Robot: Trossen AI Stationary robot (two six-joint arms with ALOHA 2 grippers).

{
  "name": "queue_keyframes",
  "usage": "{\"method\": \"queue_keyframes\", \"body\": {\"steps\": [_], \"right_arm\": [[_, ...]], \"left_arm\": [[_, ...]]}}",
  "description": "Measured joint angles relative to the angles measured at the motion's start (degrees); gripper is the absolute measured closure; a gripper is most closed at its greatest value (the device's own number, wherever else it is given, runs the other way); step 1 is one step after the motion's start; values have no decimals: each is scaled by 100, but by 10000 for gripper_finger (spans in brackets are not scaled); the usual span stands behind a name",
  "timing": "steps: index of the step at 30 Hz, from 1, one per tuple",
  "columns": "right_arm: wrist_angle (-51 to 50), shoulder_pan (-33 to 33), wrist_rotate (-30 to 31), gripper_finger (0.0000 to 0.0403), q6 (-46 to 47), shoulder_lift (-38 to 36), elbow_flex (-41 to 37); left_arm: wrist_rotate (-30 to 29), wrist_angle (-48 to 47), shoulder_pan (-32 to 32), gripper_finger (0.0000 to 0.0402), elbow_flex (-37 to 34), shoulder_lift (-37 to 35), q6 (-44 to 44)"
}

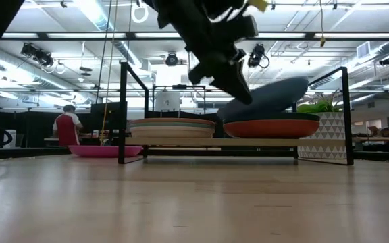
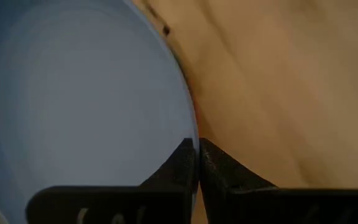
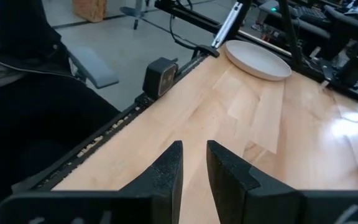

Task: Place and stack plates onto a shelf
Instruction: Stack the blue plate on top of the dark green plate on the shelf, then stack the pink plate on top of the blue plate on the shelf

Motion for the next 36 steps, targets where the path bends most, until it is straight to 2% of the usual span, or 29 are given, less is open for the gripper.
{"method": "queue_keyframes", "body": {"steps": [6,10,13,17,19,27,32,36], "right_arm": [[-50,0,78,325,59,0,-8],[-69,0,98,325,80,0,-8],[-70,0,106,325,84,0,-8],[-66,0,110,325,84,0,-8],[-64,0,113,325,85,0,-8],[-60,0,114,325,102,0,-8],[-70,0,126,325,96,0,-8],[-92,-5,305,325,-134,0,-8]], "left_arm": [[-196,-29,-8,325,0,73,111],[-196,86,-20,277,1,54,-120],[-314,90,-51,255,58,-7,-266],[-1441,-43,-118,252,286,-14,-254],[-1799,-63,-113,255,299,-19,-261],[-1625,-633,-48,258,143,87,-622],[-1999,-639,-296,258,209,-68,-579],[-1637,-686,-583,258,369,-377,-1046]]}}
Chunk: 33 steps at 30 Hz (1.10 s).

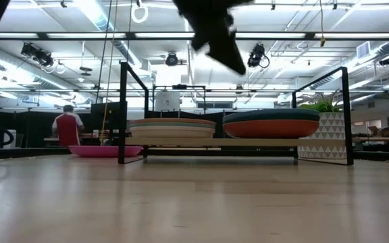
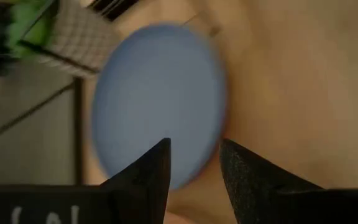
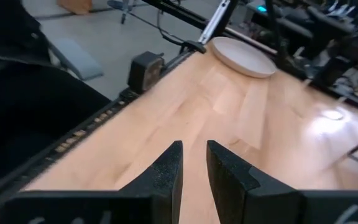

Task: Place and stack plates onto a shelf
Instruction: Stack the pink plate on top of the blue plate on the shelf

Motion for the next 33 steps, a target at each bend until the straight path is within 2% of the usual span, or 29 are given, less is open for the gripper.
{"method": "queue_keyframes", "body": {"steps": [5,14,17,20,23,27,33], "right_arm": [[-53,-67,206,325,-499,2,0],[-222,-554,226,325,-1229,4,-7],[-240,-785,145,325,-1418,4,-14],[-244,-1054,-235,325,-1624,4,-76],[-222,-1347,-701,325,-1744,4,-107],[-131,-1655,-1102,325,-1785,4,-105],[-96,-1921,-1442,325,-1649,4,-103]], "left_arm": [[726,-563,-304,258,42,-281,-1191],[1988,-2451,-974,258,46,-600,-3324],[2059,-2939,-1279,258,44,-615,-3780],[1662,-3160,-1580,260,44,-671,-3908],[870,-3515,-1797,260,-38,-975,-4150],[303,-3513,-1792,261,-275,-1606,-4463],[-811,-3450,-1552,261,-960,-2524,-4473]]}}
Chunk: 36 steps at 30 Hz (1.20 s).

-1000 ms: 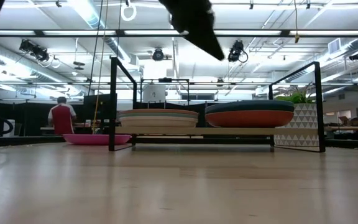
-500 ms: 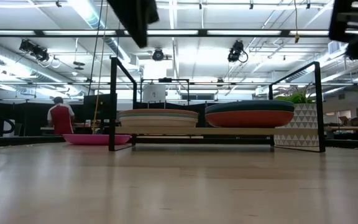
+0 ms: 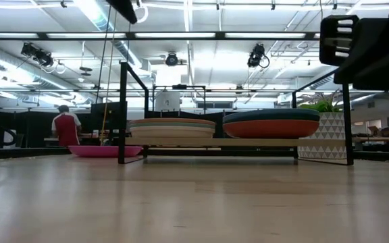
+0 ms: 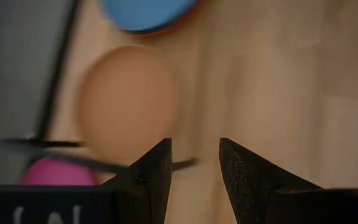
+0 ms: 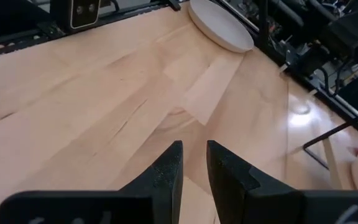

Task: Place and stack plates onto a shelf
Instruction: Stack the pink plate on top of the blue plate on the shelf

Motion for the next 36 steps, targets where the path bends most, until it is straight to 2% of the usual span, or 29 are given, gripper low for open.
{"method": "queue_keyframes", "body": {"steps": [4,9,13,20,25,32,36], "right_arm": [[-15,0,-7,325,149,0,0],[44,19,49,325,213,-2,0],[142,22,315,325,213,-4,0],[158,22,336,325,233,-4,1],[138,22,305,325,256,-4,2],[124,22,299,325,278,-4,2],[115,23,296,325,350,-4,2]], "left_arm": [[-456,16,384,261,-658,-514,-199],[-473,31,972,261,-1528,-987,-444],[-438,199,1417,261,-2152,-1242,-367],[155,1134,2200,261,-3167,-1429,247],[790,1943,2919,261,-3853,-1466,771],[1481,2976,4115,261,-4413,-1472,1213],[1578,3207,4732,261,-4589,-1472,1311]]}}
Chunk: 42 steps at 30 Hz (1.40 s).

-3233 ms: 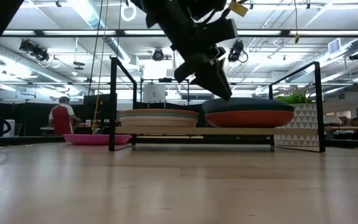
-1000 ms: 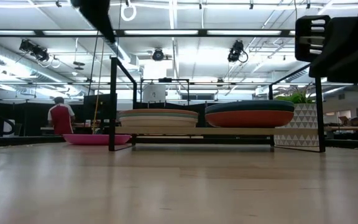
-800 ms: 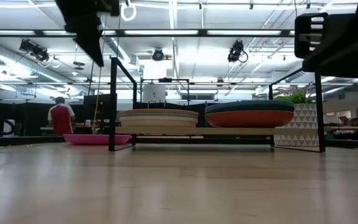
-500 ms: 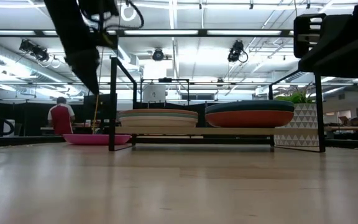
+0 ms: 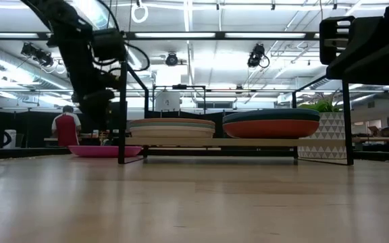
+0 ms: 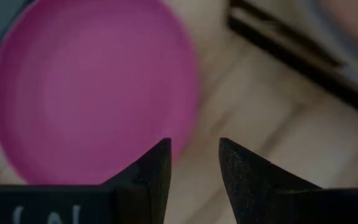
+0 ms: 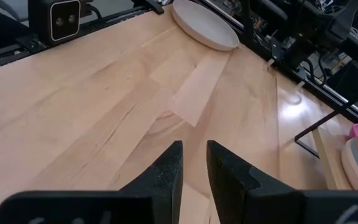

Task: Place and stack plates onto a shelf
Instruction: Stack the pink plate on top of the blue plate on the shelf

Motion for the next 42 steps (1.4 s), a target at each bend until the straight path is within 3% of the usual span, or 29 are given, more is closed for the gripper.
{"method": "queue_keyframes", "body": {"steps": [8,18,26,30,38,42], "right_arm": [[-8,1,-4,325,71,0,0],[-6,1,-8,325,146,0,0],[-6,1,-10,325,144,0,0],[-4,1,-10,325,138,-2,0],[-4,1,-10,325,122,0,0],[-6,1,-41,325,122,0,0]], "left_arm": [[0,301,811,261,-411,2,-203],[-314,818,935,261,-863,15,-448],[583,-312,930,261,-885,15,-1068],[1228,-388,800,261,-843,-13,-1356],[1267,-392,114,261,-334,-24,-1494],[1488,-417,-293,261,-295,-24,-1075]]}}
